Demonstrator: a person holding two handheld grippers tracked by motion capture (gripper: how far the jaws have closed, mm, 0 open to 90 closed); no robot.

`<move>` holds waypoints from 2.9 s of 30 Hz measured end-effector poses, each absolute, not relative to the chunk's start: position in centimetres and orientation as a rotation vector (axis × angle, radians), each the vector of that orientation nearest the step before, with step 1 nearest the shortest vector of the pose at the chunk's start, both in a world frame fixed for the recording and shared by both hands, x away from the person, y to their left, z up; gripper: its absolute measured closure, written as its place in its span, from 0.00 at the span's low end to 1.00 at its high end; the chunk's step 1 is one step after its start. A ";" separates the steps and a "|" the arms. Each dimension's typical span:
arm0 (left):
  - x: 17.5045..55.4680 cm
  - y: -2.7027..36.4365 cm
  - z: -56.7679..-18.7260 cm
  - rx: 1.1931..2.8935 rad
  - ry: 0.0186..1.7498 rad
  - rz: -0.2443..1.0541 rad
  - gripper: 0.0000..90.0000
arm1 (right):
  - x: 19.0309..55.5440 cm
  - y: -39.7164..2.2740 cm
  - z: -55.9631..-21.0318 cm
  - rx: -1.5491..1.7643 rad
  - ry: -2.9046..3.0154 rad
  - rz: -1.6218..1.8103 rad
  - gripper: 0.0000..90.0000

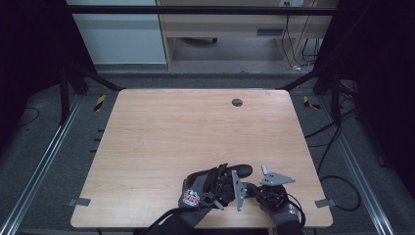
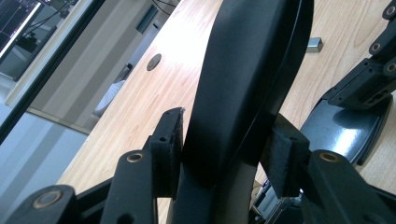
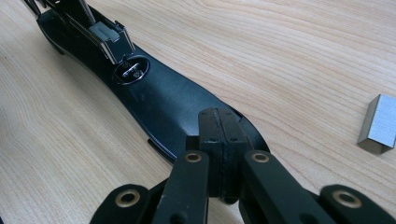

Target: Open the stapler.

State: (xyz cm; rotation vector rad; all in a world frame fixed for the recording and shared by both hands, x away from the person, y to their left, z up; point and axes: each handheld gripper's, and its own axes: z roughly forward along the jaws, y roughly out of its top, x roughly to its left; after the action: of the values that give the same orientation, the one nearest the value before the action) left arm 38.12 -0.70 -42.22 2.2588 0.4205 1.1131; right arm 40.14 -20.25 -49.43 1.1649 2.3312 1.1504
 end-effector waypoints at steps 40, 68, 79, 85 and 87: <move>38.3 2.4 -39.7 2.162 0.528 1.026 0.61 | 40.1 -20.2 -49.4 1.175 2.332 1.146 1.00; 38.2 5.6 -38.1 2.093 0.603 0.978 0.64 | 40.1 -20.2 -49.4 1.178 2.330 1.142 1.00; 38.3 6.4 -37.9 2.066 0.628 0.956 0.64 | 40.1 -20.2 -49.4 1.171 2.329 1.137 1.00; 38.3 6.9 -37.7 2.057 0.637 0.943 0.64 | 40.1 -20.2 -49.4 1.178 2.329 1.142 1.00; 38.3 7.2 -37.7 2.050 0.643 0.936 0.64 | 40.1 -20.2 -49.4 1.177 2.331 1.142 1.00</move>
State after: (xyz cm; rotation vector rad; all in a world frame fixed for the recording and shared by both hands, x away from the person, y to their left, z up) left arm 38.31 7.18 -37.65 2.0503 0.6428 0.9358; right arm 40.10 -20.20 -49.37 1.1765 2.3312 1.1423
